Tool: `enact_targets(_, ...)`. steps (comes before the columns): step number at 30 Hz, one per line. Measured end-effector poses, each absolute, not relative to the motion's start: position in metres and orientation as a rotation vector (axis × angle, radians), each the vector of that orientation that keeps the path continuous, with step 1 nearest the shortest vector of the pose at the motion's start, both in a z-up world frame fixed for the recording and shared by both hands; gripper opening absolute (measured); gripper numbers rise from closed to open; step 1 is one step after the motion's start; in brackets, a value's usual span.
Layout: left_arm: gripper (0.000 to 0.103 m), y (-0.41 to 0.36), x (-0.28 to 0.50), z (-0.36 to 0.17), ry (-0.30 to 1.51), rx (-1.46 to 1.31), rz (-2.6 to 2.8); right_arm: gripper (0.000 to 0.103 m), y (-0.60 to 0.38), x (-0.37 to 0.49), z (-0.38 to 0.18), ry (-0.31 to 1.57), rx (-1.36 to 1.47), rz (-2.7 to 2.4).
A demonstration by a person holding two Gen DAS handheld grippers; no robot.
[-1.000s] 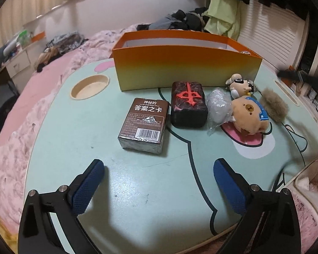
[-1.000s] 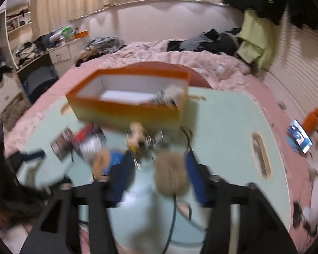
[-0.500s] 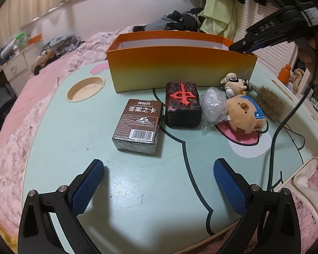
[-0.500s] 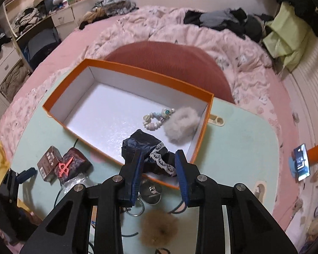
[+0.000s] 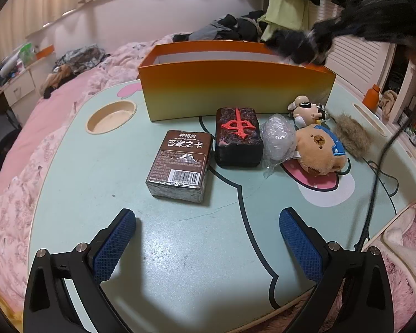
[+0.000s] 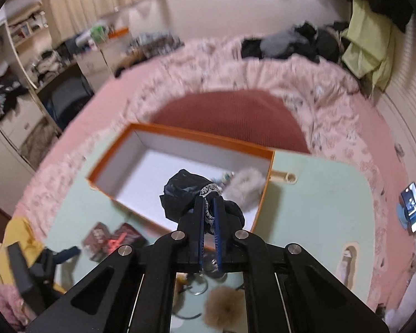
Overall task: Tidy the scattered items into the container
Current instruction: 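Reach into the orange box and grasp the black lace-trimmed bag with the right gripper, then lift the black bag out and drop it onto the bear, open right gripper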
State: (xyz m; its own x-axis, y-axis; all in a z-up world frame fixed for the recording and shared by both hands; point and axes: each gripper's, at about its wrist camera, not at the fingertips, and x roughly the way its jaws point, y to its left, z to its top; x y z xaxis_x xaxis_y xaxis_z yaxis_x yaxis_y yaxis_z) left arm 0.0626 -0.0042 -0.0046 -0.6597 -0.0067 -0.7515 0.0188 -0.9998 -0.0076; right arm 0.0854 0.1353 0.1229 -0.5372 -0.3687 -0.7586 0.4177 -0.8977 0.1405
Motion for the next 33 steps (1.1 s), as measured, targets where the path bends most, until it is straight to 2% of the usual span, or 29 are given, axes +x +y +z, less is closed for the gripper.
enact_targets(6, 0.103, 0.000, 0.063, -0.004, 0.011, 1.293, -2.864, 0.007, 0.145, 0.134, 0.137, 0.049, 1.083, -2.431)
enact_targets(14, 0.103, 0.002, 0.062, -0.004, 0.011, 1.288, -2.865, 0.009, 0.146, 0.142, 0.059, -0.021, 1.275, -2.363)
enact_targets(15, 0.103, 0.001, 0.063, -0.004, 0.010, 1.288, -2.865, 0.013, 0.145, 0.140, 0.053, -0.028, 1.285, -2.377)
enact_targets(16, 0.103, 0.001, 0.063, -0.004, 0.010, 1.288, -2.865, 0.021, 0.145, 0.138, 0.049, -0.037, 1.289, -2.402)
enact_targets(20, 0.103, 0.001, 0.063, -0.004, 0.011, 1.288, -2.865, 0.036, 0.153, 0.147, 0.061, -0.104, 1.174, -2.483)
enact_targets(22, 0.103, 0.001, 0.063, -0.004, 0.011, 1.288, -2.865, 0.066, 0.156, 0.159, 0.070, -0.125, 1.089, -2.518)
enact_targets(23, 0.103, 0.002, 0.063, -0.004, 0.011, 1.288, -2.865, 0.072, 0.156, 0.167, 0.072, -0.119, 1.054, -2.534)
enact_targets(27, 0.103, 0.000, 0.064, -0.004, 0.011, 1.287, -2.865, 0.074, 0.148, 0.194, 0.064, -0.009, 1.066, -2.561)
enact_targets(33, 0.103, 0.000, 0.064, -0.004, 0.011, 1.287, -2.865, 0.074, 0.136, 0.205, 0.021, 0.165, 1.207, -2.580)
